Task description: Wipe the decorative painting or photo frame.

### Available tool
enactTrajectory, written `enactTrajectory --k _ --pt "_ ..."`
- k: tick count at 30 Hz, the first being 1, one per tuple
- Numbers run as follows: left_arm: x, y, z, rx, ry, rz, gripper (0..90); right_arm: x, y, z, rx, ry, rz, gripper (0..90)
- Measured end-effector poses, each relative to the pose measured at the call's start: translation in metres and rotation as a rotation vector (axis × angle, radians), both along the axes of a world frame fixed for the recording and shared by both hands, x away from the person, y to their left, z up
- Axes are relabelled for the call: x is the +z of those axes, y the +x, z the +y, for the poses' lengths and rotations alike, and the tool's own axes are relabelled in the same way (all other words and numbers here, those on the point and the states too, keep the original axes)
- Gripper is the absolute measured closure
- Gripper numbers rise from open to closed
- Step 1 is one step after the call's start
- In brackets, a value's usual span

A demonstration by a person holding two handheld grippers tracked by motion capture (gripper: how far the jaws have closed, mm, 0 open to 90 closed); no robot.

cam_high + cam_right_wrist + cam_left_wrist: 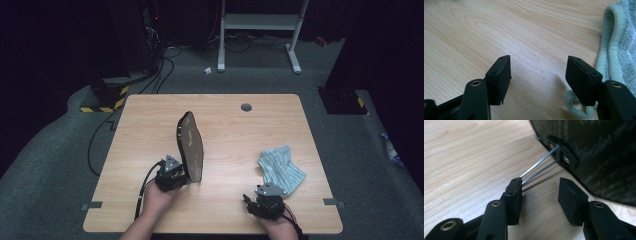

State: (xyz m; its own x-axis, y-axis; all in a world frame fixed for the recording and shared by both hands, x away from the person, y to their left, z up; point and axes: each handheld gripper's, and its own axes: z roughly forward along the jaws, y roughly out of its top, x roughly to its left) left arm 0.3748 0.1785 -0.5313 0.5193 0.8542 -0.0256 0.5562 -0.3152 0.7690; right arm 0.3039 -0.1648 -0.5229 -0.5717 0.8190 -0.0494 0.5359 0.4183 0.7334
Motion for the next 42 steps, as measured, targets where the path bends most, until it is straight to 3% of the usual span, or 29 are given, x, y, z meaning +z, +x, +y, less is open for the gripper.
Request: enactTrajectory --k 4,7,10,13,18,21,27,30,34,42 --pt "0.000 0.006 0.001 0.014 0.013 -0.002 52.8 0.000 -0.002 0.000 -0.004 0.000 -0.002 36.8" --pt "0.002 0.000 0.003 0.011 0.026 -0.020 52.8 0.001 -0.002 0.000 0.002 0.002 -0.005 36.9" --pt "0.007 -0.015 0.009 0.008 0.032 -0.044 52.7 0.004 0.000 0.002 0.011 0.009 -0.014 36.9" --pt "0.013 -0.040 0.018 -0.008 0.030 -0.050 50.9 0.006 0.003 0.005 0.021 0.016 -0.020 37.0" --pt "0.029 -0.075 0.014 -0.035 0.000 -0.088 42.0 0.008 0.011 0.017 0.057 0.019 -0.026 37.0" --pt "0.038 -0.087 0.008 -0.043 -0.024 -0.121 37.2 0.008 0.015 0.023 0.076 0.015 -0.025 37.0" --pt "0.049 -0.079 -0.005 -0.033 -0.077 -0.140 34.3 0.005 0.017 0.031 0.095 0.008 -0.020 37.0" --pt "0.052 -0.072 -0.007 -0.017 -0.101 -0.144 38.7 0.005 0.017 0.029 0.087 0.012 -0.017 37.7" --pt "0.054 -0.069 -0.003 -0.012 -0.108 -0.149 46.5 0.005 0.016 0.026 0.074 0.028 -0.012 38.8" --pt "0.052 -0.070 0.009 0.015 -0.106 -0.147 48.0 0.011 0.017 0.032 0.096 0.063 -0.036 36.4"
